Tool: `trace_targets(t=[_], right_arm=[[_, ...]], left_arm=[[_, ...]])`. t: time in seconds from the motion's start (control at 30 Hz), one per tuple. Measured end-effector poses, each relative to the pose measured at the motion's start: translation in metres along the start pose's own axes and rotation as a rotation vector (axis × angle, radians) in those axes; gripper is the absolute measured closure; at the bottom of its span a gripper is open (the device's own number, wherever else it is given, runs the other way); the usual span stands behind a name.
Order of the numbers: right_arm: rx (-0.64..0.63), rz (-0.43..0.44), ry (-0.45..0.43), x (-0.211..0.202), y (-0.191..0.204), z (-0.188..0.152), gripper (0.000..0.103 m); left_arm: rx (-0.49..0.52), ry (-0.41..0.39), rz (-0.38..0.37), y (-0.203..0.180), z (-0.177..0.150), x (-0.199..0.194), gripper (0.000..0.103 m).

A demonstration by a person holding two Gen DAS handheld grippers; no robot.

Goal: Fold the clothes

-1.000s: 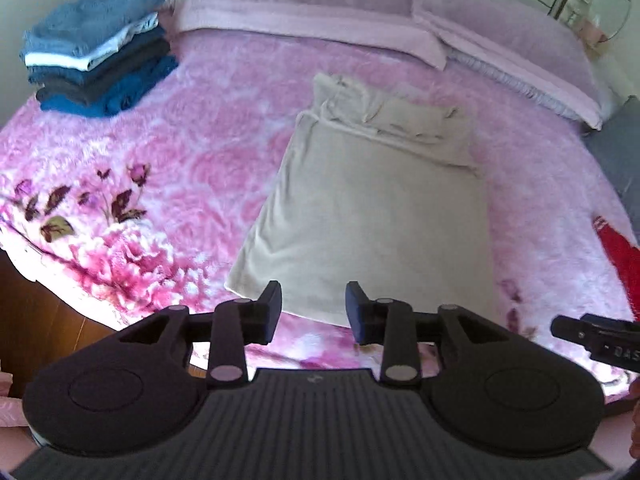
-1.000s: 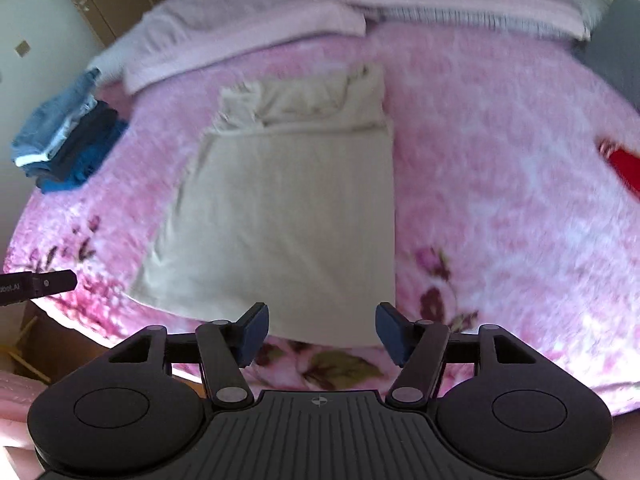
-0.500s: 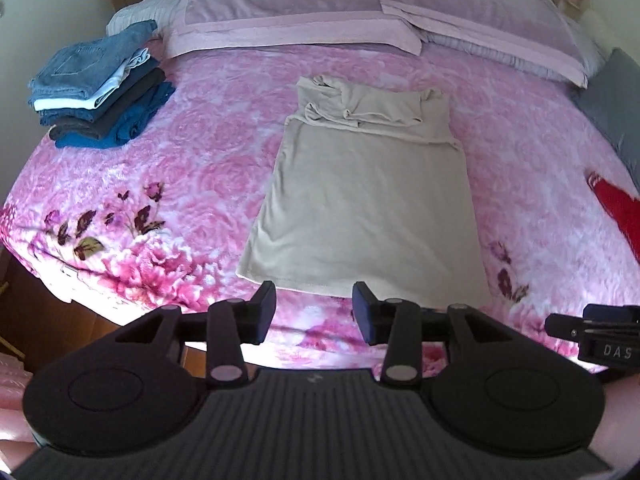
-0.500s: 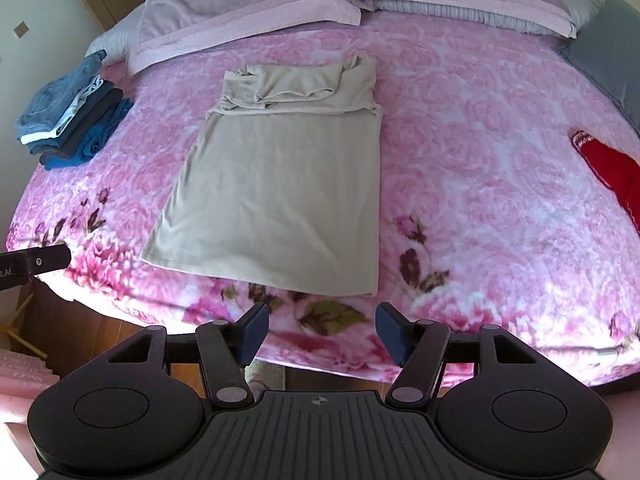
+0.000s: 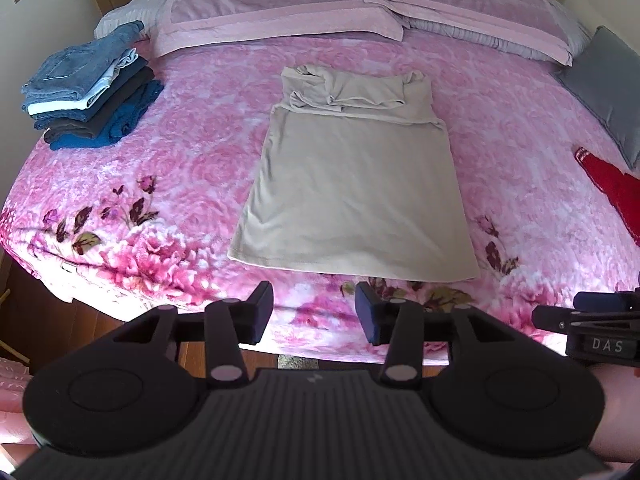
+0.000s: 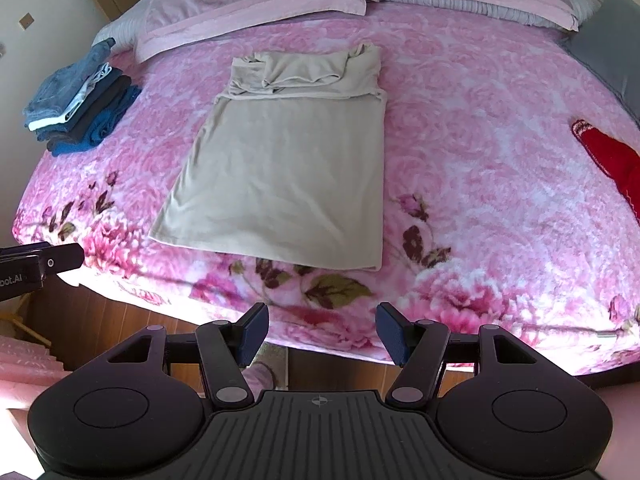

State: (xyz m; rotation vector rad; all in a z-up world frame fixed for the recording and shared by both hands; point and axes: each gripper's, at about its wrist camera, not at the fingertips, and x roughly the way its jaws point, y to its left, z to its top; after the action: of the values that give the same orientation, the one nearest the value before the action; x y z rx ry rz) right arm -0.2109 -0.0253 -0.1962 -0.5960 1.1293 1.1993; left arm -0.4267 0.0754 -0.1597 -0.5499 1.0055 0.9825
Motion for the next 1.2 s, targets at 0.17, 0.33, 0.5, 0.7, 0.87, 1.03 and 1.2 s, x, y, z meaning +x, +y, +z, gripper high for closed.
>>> trace_targets(t=[0.17, 0.33, 0.5, 0.7, 0.87, 1.03, 1.2], right_arm=[[0.008, -0.003, 0.004, -0.001, -0.002, -0.001, 0.04], [0.01, -0.003, -0.002, -0.002, -0.005, 0.0, 0.04], [0.033, 0.031, -0.079, -0.003, -0.018, -0.001, 0.04], [0.12, 0.097, -0.194, 0.007, -0.057, -0.004, 0.04], [0.164, 0.118, -0.113, 0.048, -0.077, -0.01, 0.04], [0.222, 0.18, -0.061, 0.108, -0.087, -0.011, 0.04], [0.366, 0.183, -0.092, 0.157, -0.113, 0.007, 0.04]], left_arm=[[0.009, -0.01, -0.005, -0.004, 0.003, -0.002, 0.062], [0.009, -0.016, -0.018, -0.006, 0.003, -0.001, 0.062], [-0.004, -0.06, -0.098, 0.013, 0.001, 0.01, 0.064], [-0.041, -0.05, -0.099, 0.06, -0.002, 0.057, 0.071], [-0.087, -0.013, -0.123, 0.098, -0.007, 0.109, 0.071], [-0.17, 0.026, -0.181, 0.135, -0.003, 0.182, 0.072], [-0.186, 0.059, -0.248, 0.158, 0.01, 0.239, 0.071]])
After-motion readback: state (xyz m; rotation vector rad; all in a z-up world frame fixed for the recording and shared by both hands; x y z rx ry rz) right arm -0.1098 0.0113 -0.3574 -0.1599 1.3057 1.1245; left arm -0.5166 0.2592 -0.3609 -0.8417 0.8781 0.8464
